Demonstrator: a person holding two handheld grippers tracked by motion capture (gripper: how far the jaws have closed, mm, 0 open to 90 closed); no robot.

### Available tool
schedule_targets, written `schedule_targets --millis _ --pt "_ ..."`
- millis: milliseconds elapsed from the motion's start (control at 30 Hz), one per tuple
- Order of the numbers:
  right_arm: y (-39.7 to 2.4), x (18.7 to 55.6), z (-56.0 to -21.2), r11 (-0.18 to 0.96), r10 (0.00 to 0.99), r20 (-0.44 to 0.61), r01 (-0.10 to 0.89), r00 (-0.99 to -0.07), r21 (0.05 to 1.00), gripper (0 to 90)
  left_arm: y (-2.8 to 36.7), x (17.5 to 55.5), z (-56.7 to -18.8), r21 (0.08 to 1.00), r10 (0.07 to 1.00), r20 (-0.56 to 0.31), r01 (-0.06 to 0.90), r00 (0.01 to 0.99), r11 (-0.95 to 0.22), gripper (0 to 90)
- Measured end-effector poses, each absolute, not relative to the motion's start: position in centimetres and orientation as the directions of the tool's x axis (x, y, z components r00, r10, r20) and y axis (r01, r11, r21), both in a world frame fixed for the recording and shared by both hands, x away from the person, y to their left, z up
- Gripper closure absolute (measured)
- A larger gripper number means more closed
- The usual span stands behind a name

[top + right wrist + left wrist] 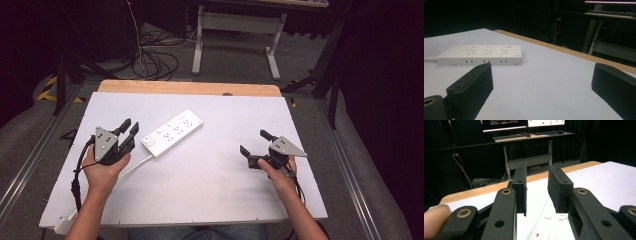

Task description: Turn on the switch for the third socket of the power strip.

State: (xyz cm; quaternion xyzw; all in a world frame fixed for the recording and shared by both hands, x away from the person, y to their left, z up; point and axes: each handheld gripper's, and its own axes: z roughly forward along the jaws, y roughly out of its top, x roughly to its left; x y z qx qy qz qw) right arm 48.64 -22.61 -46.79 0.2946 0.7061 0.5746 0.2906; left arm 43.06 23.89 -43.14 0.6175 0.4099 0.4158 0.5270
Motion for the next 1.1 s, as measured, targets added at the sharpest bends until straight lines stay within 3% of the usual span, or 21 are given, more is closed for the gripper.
schedule_targets --millis 533,667,967,1100 --pt "-22.63 48.59 -46.75 0.165 0.751 -0.072 0.081 -0.656 0.983 4.3 23.86 43.07 -42.76 0.993 0.956 0.053 0.083 0.289 -0.081 46.5" --pt "-22.68 48.61 -46.74 0.165 0.752 -0.071 0.082 -0.655 0.983 4.1 23.88 43.21 -42.66 0.993 0.953 0.012 0.105 0.304 -0.046 30.8" --pt "-22.69 48.62 -46.72 0.167 0.753 -0.075 0.079 -0.654 0.983 4.0 23.54 43.04 -42.9 0.994 0.946 0.062 0.07 0.317 -0.088 5.5" --pt "-22.75 48.63 -46.7 0.165 0.754 -0.075 0.077 -0.653 0.983 3.6 23.74 43.01 -42.99 0.994 0.954 0.063 0.068 0.293 -0.086 3.8"
